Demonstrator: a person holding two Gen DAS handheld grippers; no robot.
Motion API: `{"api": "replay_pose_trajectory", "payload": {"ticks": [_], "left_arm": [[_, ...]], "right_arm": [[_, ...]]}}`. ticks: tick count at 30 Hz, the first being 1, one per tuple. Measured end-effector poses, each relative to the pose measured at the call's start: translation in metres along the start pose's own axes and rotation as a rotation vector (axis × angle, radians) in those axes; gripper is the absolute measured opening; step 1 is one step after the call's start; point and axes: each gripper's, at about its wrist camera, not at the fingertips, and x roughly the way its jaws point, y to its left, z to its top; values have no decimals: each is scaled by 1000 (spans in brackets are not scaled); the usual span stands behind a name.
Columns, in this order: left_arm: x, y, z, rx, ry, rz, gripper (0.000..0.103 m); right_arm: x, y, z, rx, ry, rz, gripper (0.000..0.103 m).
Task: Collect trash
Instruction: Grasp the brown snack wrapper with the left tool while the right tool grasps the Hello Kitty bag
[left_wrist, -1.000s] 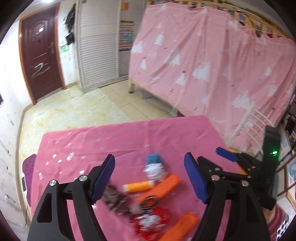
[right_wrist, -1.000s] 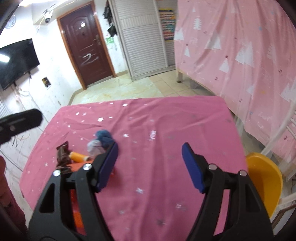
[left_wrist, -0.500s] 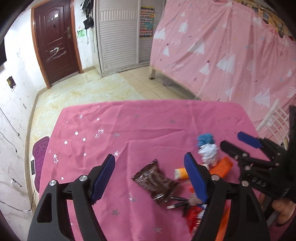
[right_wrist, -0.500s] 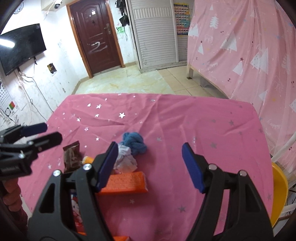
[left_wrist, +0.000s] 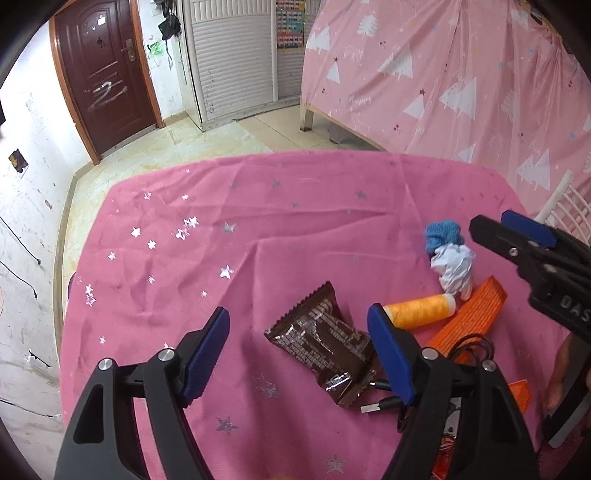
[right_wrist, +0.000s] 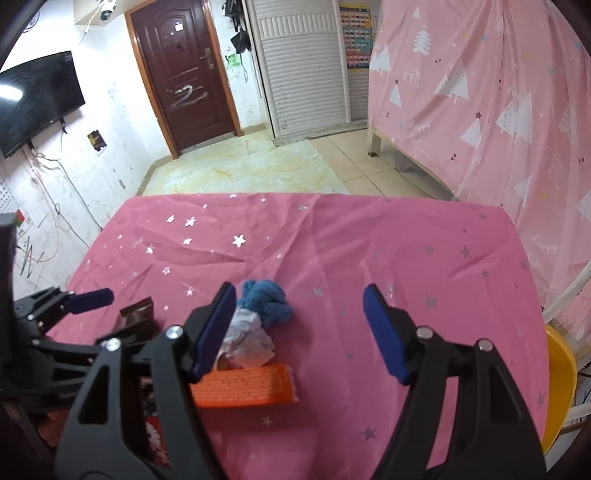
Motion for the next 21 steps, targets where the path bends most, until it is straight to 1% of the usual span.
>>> {"api": "replay_pose_trajectory", "payload": {"ticks": [1,3,4,5,6,7,8,9,12,15,21], "left_arm": [[1,0,-2,2,2,0,68],[3,-3,-4,6,10,-6,59],[4,-4,-4,7,13,-11,57],[4,-5,-5,10,15,-17,52],[4,-7,-6,14,14,-21,48],[3,-10,-7,22,9,-20,47],[2,-12,-8,28,6,-15,43],[2,-14,-9,33,3,-13,40],[0,-15,-12,27,2,-17,38],[-2,-11,-14,-5,4,-11,37],[-22,5,-16,-51,-25,0,37]], "right_arm": [[-2,1,-2,-4,-2,0,68],[-6,3,-6,-12,-10,-1,69],[-11,4,-9,-15,-16,0,69],[-15,4,-12,-15,-20,3,69],[-20,4,-15,-15,-24,10,72],[-24,5,-19,-17,-27,13,76],[-28,5,-23,-20,-33,18,80],[-32,7,-28,-24,-35,24,80],[-43,12,-41,-41,-35,37,80],[-50,23,-56,-61,-25,67,80],[-50,47,-77,-123,22,125,80]]}}
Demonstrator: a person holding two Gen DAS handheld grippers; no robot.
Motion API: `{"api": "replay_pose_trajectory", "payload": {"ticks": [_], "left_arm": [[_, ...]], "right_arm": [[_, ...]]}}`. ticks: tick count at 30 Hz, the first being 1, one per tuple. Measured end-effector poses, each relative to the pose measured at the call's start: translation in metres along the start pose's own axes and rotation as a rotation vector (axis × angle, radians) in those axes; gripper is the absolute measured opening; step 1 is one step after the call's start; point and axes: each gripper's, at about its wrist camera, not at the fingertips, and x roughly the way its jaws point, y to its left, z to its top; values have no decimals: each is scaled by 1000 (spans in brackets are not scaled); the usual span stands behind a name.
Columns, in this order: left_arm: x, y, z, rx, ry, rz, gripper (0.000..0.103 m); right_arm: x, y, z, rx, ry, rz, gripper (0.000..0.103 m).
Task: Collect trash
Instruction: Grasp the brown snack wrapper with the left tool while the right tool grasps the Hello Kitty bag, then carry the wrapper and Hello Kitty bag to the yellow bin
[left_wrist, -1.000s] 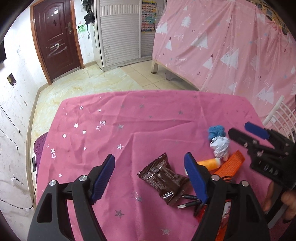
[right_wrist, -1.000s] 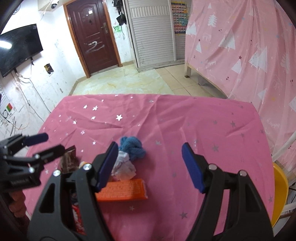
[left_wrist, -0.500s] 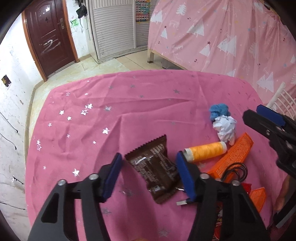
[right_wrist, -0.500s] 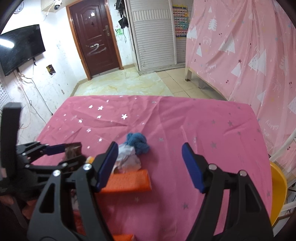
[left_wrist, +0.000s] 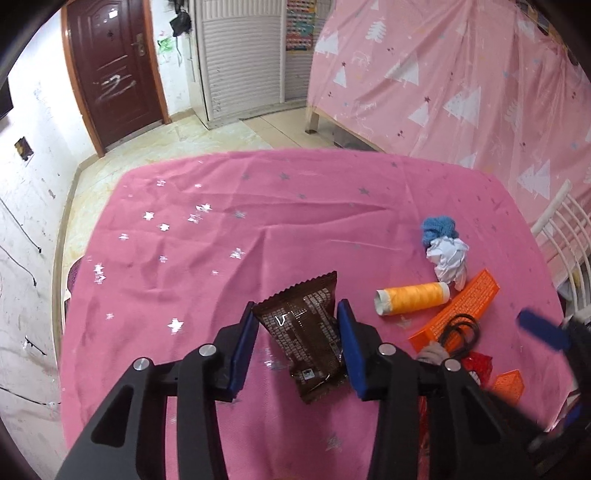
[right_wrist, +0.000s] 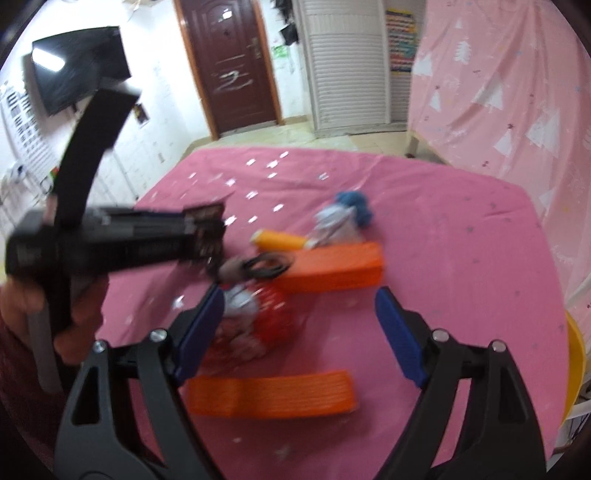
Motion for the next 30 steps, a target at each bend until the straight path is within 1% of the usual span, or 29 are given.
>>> {"api": "replay_pose_trajectory", "payload": {"ticks": [3,11,12,13,14,15,17,19,21,26,30], "left_arm": [[-10,7,0,-11,-20,1,37],[-40,20,-4,-34,-80,15,37],[-42,21,-3,-37,-84,14,37],[-45,22,-2,-39,-89,14,37],[-47,23,-2,-41,-94,14,37],[-50,25,-3,-44,-97,12,37],[-52,26,-3,-47,-101,10,37],[-54,27,-5,-49,-104,9,37],[-56,27,-4,-52,-104,6,37],[-63,26,-5,-51,-111,1,37],[-68,17,-2,-40,-121,4,37]], "right_arm": [[5,13,-4,-24,23,36,80],[16,35,-4,-69,58,51,80],[16,36,-4,-72,61,49,79],[17,38,-4,-80,62,44,75],[17,39,-4,-83,62,39,65],[17,40,-4,-86,65,38,60],[15,40,-3,-88,61,49,52],[12,41,-4,-97,55,46,47],[8,41,-4,-98,43,36,39],[-4,34,-2,-75,8,37,37],[-16,29,1,-56,-25,33,37]]}}
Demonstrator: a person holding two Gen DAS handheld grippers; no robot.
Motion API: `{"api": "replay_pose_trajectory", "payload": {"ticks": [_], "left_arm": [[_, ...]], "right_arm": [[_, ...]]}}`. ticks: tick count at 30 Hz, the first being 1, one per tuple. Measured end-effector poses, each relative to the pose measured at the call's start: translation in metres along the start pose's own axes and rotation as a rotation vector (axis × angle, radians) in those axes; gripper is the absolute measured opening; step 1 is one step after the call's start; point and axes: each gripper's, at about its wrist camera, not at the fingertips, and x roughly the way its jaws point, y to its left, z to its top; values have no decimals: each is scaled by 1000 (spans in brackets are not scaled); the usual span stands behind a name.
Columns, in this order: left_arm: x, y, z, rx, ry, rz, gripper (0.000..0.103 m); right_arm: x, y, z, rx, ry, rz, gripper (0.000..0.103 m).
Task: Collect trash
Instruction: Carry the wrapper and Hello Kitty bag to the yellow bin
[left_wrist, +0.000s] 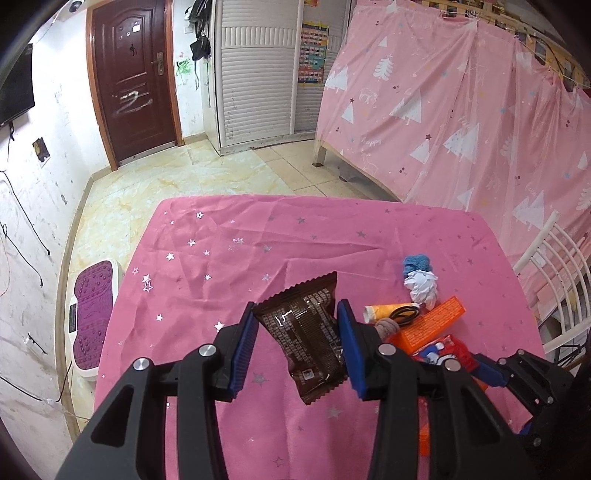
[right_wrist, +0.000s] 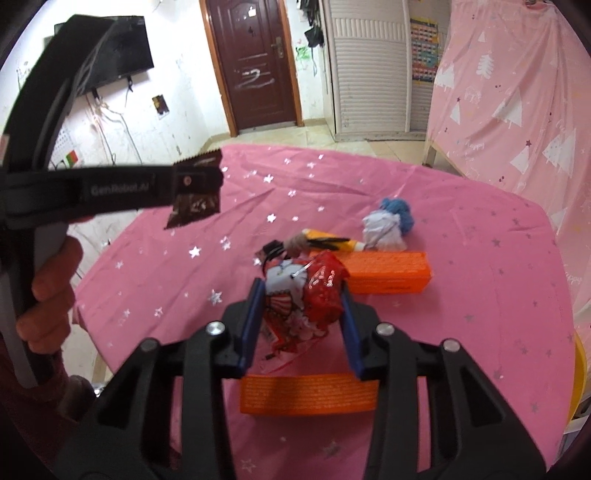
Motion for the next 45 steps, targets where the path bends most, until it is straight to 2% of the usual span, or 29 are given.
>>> {"api": "replay_pose_trajectory", "payload": {"ticks": [6,17,31,45], "left_arm": [[-7,-19,4,30,-14,-12,37],[-8,-74,13,104,-23,-30,37],[-1,-174,12,214,-15,-100,37],[4,-296,6,341,-9,-202,37]], "right_arm": [[-18,-22,4,41,-46,-22,37],[-52,-69,-10,127,-111,-72,37],[-86,-134,-28,213,-174,-148,37],[-126,-234,-71,370,-215,-304,37]]}}
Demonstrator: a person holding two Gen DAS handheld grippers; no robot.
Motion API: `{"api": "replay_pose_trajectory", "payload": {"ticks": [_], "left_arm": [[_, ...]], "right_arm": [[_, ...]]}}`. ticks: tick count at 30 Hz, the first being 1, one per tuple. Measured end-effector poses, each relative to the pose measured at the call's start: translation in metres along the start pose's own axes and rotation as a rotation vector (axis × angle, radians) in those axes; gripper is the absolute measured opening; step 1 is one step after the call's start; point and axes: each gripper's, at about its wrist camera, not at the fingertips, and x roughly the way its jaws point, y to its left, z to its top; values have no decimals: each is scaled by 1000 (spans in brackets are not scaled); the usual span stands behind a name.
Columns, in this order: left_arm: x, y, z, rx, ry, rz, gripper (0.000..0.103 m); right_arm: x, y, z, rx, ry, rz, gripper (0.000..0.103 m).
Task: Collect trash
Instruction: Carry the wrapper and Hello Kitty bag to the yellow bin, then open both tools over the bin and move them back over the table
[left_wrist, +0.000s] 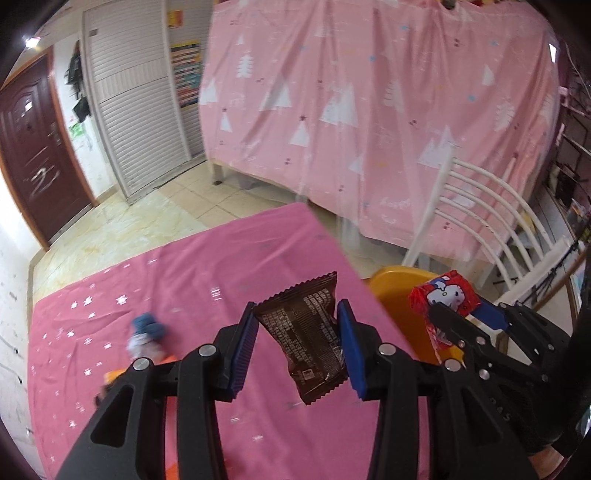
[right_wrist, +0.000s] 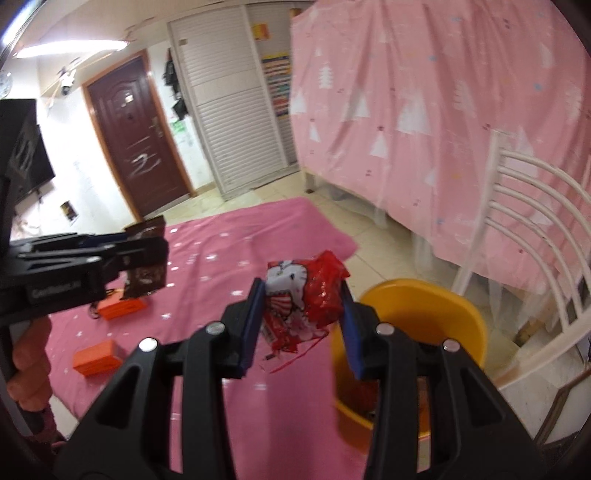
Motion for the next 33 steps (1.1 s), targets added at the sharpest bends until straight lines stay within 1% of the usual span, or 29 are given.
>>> {"api": "replay_pose_trajectory", "payload": {"ticks": [2,7,12,17,20,22,23,24,26,29,33], "left_arm": [[3,-18,5,15,0,-22,37],[14,-55,18,51,0,-60,37],[29,-88,29,70,9,-113,37],[46,-113,38,82,19,-131,37],[56,-123,42,86,19,-123,37],[61,-127,44,84,22,-124,39],[63,-128,46,81,28,-133,43],[65,-128,47,79,37,-143,54],[68,-129,48,73,42,-148,66],[69,-130,46,74,43,-137,67],[65,-121,43,54,46,-134,67]], "right_arm": [[1,-17,-1,12,-1,-38,37],[4,-53,-6,73,-4,-78,37],[16,-83,-14,125,17,-115,37],[27,-106,-21,168,41,-121,38],[32,-120,-26,206,54,-128,45],[34,-125,-28,219,61,-128,51],[34,-126,-29,224,63,-128,57],[35,-127,-29,227,63,-131,62],[36,-125,-29,229,64,-125,64],[37,-124,-29,228,68,-124,64],[39,-120,-29,223,71,-123,64]]}}
